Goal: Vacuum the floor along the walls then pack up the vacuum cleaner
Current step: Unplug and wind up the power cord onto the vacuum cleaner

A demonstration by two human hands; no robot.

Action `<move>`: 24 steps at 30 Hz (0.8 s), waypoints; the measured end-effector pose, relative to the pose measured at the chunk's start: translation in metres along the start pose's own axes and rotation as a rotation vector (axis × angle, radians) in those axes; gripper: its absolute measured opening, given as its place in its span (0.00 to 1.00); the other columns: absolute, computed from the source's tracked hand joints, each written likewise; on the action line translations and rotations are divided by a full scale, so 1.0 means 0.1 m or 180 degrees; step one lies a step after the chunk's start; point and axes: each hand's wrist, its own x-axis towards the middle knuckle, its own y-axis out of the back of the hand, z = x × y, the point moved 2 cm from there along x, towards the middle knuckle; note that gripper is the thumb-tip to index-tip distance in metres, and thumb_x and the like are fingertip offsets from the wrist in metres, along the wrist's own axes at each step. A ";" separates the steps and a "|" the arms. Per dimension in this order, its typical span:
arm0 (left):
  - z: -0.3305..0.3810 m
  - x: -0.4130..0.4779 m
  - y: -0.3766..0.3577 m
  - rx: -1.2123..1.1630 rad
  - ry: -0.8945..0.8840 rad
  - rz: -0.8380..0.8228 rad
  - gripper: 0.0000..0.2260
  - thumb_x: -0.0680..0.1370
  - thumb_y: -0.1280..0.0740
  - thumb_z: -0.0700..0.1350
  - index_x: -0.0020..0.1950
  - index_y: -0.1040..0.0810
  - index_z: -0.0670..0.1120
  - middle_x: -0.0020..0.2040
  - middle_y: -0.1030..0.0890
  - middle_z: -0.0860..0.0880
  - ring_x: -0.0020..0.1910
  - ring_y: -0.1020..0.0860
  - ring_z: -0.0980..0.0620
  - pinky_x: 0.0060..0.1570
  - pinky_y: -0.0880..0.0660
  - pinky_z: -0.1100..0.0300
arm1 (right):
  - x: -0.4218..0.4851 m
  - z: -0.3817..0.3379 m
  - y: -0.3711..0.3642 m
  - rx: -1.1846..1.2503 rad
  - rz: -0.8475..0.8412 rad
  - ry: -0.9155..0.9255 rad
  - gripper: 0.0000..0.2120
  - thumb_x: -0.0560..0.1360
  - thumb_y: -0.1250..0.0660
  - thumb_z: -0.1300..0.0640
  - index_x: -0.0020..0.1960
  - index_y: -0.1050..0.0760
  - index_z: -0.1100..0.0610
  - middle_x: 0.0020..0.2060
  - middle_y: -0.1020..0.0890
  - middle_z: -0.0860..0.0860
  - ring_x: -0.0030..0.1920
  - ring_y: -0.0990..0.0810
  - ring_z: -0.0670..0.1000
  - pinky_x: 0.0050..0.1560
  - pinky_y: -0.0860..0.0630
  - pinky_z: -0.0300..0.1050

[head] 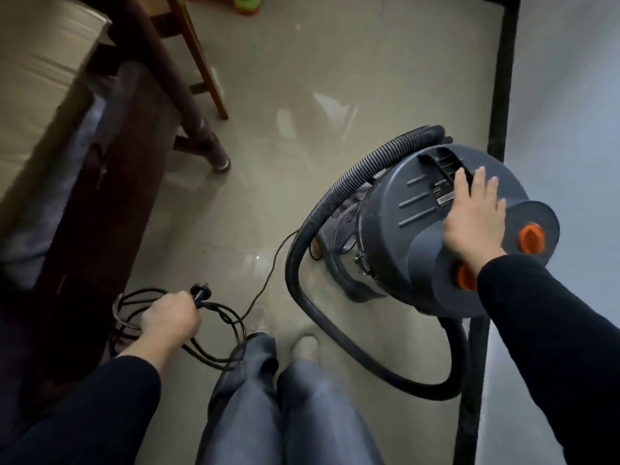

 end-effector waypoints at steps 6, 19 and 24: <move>-0.11 -0.18 -0.50 0.0426 -0.0010 -0.0489 0.11 0.80 0.41 0.44 0.60 0.24 0.47 0.56 0.20 0.48 0.53 0.21 0.48 0.46 0.27 0.57 | -0.11 -0.08 -0.04 -0.0078 0.0162 -0.0082 0.31 0.80 0.45 0.64 0.78 0.54 0.63 0.78 0.51 0.61 0.77 0.53 0.61 0.74 0.51 0.61; -0.83 -0.76 -1.08 0.0339 0.0160 -0.1550 0.14 0.76 0.38 0.45 0.60 0.22 0.49 0.52 0.21 0.50 0.52 0.22 0.49 0.56 0.24 0.55 | -0.60 -0.42 -0.08 -0.0256 0.0015 0.0143 0.36 0.76 0.38 0.61 0.77 0.53 0.68 0.77 0.51 0.64 0.77 0.53 0.62 0.75 0.53 0.57; -0.65 -0.84 -0.57 -0.1478 0.0124 -0.1301 0.11 0.77 0.34 0.47 0.51 0.22 0.40 0.35 0.23 0.48 0.35 0.22 0.51 0.34 0.26 0.63 | -0.99 -0.90 -0.09 -0.0024 -0.0154 0.0655 0.35 0.75 0.40 0.62 0.78 0.49 0.63 0.78 0.50 0.59 0.78 0.54 0.58 0.76 0.53 0.56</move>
